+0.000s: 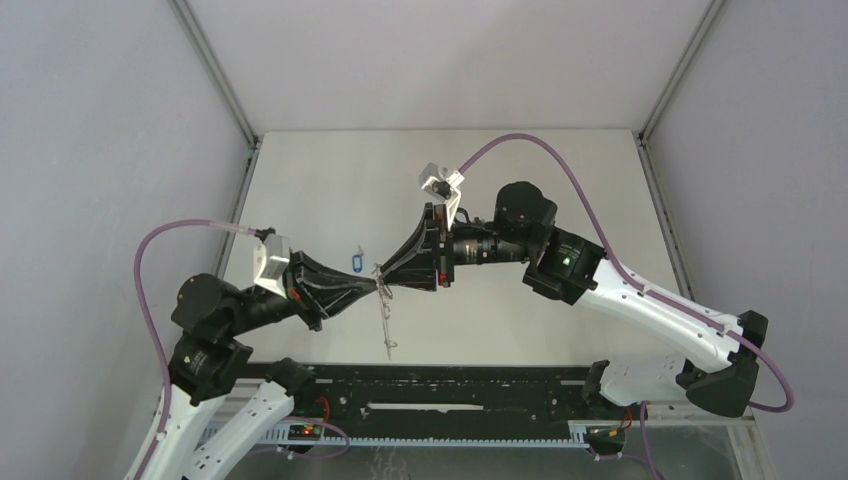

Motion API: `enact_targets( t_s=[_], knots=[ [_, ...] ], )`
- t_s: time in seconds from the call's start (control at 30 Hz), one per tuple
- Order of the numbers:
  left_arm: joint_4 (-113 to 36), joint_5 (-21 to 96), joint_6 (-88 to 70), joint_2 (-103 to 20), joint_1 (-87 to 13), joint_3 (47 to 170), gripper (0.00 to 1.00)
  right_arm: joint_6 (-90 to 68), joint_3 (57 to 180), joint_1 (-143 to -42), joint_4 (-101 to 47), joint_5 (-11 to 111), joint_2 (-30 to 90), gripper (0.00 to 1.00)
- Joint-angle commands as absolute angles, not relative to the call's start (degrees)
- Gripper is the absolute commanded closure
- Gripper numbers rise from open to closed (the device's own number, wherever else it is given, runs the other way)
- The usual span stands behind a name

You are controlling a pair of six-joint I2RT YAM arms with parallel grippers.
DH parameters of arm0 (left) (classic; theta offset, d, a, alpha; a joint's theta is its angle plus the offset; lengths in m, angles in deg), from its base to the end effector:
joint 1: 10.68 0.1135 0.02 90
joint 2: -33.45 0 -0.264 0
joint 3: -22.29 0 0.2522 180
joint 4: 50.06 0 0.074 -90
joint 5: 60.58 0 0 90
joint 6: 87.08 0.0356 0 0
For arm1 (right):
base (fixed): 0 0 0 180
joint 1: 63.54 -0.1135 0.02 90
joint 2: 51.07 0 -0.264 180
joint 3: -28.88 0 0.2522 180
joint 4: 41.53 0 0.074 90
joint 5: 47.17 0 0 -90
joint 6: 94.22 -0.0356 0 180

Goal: Put the keys on the keyring

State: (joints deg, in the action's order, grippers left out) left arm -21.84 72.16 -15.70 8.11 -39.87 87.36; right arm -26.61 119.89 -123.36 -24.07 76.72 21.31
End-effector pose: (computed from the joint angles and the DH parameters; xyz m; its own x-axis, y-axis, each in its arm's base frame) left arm 0.0524 -0.0569 0.4077 -0.1347 -0.1934 -0.9718 0.9452 0.2692 -0.1845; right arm 0.1249 0.2543 0.4478 -0.3706 -0.0083 -0.9288 -0.9265 -0.0665 0.3703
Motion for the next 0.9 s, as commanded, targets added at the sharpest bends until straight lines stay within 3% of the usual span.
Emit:
enact_targets(
  t_s=[0.0, 0.2, 0.43, 0.57, 0.73, 0.87],
  knots=[
    [-25.31, 72.92, -16.49, 8.25, -40.12, 86.85, 1.00, -24.90, 120.06, -124.02, -21.85, 73.77, 20.96, 0.66],
    [-25.24, 72.62, -16.44, 8.21, -40.12, 86.85, 1.00, -24.39, 120.00, -123.66, -20.58, 72.62, 19.84, 0.64],
    [-25.55, 72.40, -16.57, 8.04, -40.12, 86.67, 1.00, -25.71, 119.59, -124.27, -25.24, 76.74, 20.80, 0.71],
    [-25.61, 72.31, -16.60, 8.05, -40.12, 86.68, 1.00, -26.30, 119.62, -124.88, -26.69, 78.37, 21.90, 0.79],
    [-25.32, 72.03, -16.30, 8.39, -40.12, 86.51, 1.00, -26.37, 119.56, -124.98, -26.40, 80.04, 22.33, 1.00],
    [-23.99, 72.00, -15.00, 8.34, -40.12, 86.50, 1.00, -25.60, 119.65, -124.36, -23.50, 78.90, 21.13, 1.00]
  ],
)
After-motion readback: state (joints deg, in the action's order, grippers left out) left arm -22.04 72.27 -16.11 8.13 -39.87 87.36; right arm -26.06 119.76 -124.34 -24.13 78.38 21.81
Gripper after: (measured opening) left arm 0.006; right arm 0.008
